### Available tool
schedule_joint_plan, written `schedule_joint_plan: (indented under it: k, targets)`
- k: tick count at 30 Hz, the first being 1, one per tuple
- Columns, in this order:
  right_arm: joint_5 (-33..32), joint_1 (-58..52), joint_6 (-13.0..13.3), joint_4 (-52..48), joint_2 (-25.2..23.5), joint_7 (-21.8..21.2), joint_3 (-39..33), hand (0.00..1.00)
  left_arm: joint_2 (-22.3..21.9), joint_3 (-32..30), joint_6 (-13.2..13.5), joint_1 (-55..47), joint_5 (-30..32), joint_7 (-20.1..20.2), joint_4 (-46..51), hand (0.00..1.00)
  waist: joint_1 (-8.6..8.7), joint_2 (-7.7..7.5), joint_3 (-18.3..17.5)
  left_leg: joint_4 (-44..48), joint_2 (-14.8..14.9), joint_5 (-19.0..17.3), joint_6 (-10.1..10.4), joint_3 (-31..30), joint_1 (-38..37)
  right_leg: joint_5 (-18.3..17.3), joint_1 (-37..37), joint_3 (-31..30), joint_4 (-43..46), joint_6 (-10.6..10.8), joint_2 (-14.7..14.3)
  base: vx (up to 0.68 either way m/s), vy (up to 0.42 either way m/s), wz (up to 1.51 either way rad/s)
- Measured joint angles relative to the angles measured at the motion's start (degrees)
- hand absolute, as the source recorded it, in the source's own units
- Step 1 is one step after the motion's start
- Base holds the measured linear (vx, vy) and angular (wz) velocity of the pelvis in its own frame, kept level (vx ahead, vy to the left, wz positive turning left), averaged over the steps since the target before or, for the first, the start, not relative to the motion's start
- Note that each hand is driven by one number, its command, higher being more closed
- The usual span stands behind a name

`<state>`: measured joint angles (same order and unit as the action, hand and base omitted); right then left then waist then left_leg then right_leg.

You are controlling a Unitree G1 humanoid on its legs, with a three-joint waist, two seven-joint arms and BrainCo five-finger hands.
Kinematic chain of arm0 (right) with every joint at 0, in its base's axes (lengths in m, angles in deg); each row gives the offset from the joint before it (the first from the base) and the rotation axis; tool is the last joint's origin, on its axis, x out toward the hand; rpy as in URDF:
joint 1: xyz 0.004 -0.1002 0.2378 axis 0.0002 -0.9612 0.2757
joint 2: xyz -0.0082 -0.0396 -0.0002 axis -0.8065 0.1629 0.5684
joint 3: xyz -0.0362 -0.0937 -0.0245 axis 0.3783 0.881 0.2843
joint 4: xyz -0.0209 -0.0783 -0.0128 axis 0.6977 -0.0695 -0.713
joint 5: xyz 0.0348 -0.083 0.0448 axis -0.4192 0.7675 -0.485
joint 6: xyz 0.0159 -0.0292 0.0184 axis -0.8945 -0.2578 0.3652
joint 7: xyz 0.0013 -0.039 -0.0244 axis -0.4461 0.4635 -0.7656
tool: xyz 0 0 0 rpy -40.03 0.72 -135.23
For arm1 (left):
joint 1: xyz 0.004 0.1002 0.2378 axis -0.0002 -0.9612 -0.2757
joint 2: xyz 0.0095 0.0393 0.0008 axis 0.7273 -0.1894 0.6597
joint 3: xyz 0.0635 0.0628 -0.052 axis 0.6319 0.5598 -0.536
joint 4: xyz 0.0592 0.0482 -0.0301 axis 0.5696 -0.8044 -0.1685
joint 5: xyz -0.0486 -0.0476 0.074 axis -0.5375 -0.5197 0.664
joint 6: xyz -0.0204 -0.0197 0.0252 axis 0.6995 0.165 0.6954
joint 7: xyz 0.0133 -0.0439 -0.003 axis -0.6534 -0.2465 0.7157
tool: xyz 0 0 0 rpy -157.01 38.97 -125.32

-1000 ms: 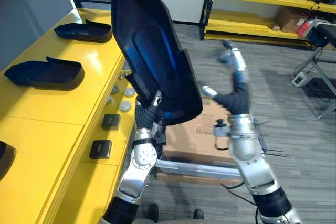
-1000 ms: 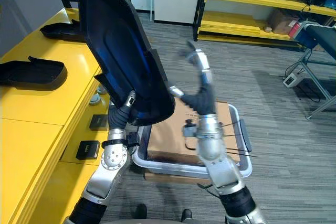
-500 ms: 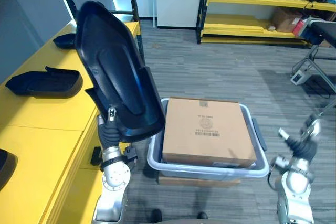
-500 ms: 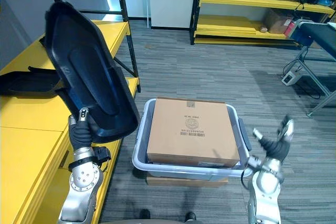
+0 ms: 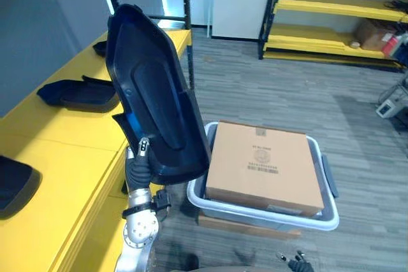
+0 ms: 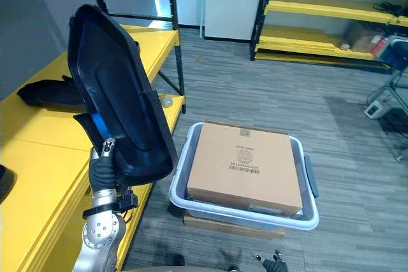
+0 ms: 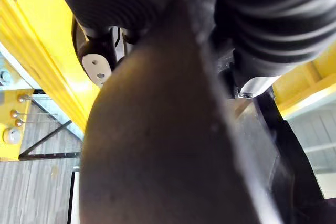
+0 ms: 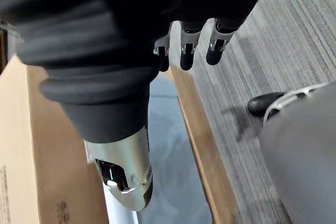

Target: Walk over and take plastic housings, then place them on the shelf

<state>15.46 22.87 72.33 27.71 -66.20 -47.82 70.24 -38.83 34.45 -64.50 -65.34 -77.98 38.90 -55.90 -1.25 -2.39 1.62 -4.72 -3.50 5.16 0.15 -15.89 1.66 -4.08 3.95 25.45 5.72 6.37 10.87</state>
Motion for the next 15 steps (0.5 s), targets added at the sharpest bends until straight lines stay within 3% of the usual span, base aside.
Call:
schedule_joint_plan:
  k: [4, 6, 7, 8, 9, 10, 12, 13, 15]
  targets:
    - [4.0, 1.7, 0.3, -3.3, -0.2, 0.9, 3.8, 0.00, -0.4, 0.2, 0.0, -0.5, -0.7, -0.1, 2.4, 1.00, -2.67, -0.02, 2.8, 4.3, -2.9, 0.0, 0.7, -8.0, 4.0, -3.8, 0.8, 9.2, 5.1, 0.3, 2.2, 0.01, -0.048, 1.35]
    - [5.5, 3.1, 0.5, -4.5, 0.0, 1.1, 4.7, 0.00, -1.0, 1.5, 0.1, -0.4, -0.7, 0.0, 3.4, 1.00, -2.62, 0.53, 3.9, 6.1, -0.5, -2.3, -1.5, 2.5, 7.7, -4.7, 1.5, 15.7, 6.8, 0.3, 3.7, -0.05, -0.011, 1.72]
    - [6.3, 4.1, 0.6, -4.7, 0.1, 1.2, 4.9, 0.00, -1.3, 2.2, 0.1, -0.4, -0.7, 0.0, 3.6, 1.00, -2.92, 0.91, 4.7, 8.3, 3.6, -2.4, -2.9, 17.7, 10.5, -4.8, 2.5, 19.5, 7.2, 0.3, 3.9, -0.03, 0.012, 1.63]
    - [6.5, 4.5, 0.4, -4.8, 0.0, 1.2, 5.2, 0.00, -1.5, 2.2, 0.1, -0.4, -0.7, 0.0, 3.6, 1.00, -2.87, 1.64, 4.5, 9.8, 5.8, -3.1, -3.9, 24.8, 11.0, -4.8, 3.1, 21.1, 7.2, 0.3, 3.9, 0.03, 0.033, 1.40]
    - [7.0, 4.7, 0.1, -5.3, 0.1, 1.5, 6.3, 0.00, -1.7, 2.6, 0.2, -0.3, -0.7, 0.0, 3.6, 1.00, -2.74, 1.18, 4.8, 11.9, 8.6, -3.8, -5.1, 34.5, 10.9, -4.8, 4.0, 23.2, 7.4, 0.3, 4.0, 0.08, 0.040, 1.28]
    - [7.8, 5.1, 0.0, -6.4, 0.0, 2.1, 7.8, 0.00, -1.5, 3.8, 0.2, 0.7, -0.7, 0.0, 3.5, 1.00, -2.84, 1.68, 4.5, 15.6, 11.6, -5.3, -6.8, 44.6, 11.1, -4.8, 5.1, 25.9, 8.5, 0.3, 4.8, 0.12, 0.053, 1.18]
    - [8.0, 6.1, 0.0, -6.4, -0.2, 2.4, 8.6, 0.00, -1.5, 4.9, 1.4, 2.0, -1.3, 0.2, 3.6, 1.00, -2.92, 1.78, 4.5, 17.6, 11.5, -7.0, -5.5, 45.1, 12.1, -4.8, 5.5, 28.2, 9.2, 0.3, 5.8, 0.10, 0.112, 0.90]
    - [7.9, 7.3, -0.1, -6.4, -1.0, 2.7, 8.5, 0.00, -1.4, 5.8, 2.5, 3.6, -3.0, 0.5, 3.6, 1.00, -2.84, 1.33, 4.6, 18.4, 9.9, -7.9, -4.6, 43.1, 13.1, -5.0, 6.4, 29.7, 8.7, 0.6, 6.7, 0.07, 0.111, 0.66]
    - [7.9, 8.7, -0.1, -6.4, -1.6, 3.3, 8.5, 0.00, -1.1, 6.5, 2.8, 5.6, -3.9, 0.8, 3.1, 1.00, -2.68, 0.96, 4.6, 18.7, 8.0, -8.5, -5.3, 41.5, 13.9, -5.0, 7.3, 31.2, 8.5, 0.5, 7.6, 0.10, 0.126, 0.72]
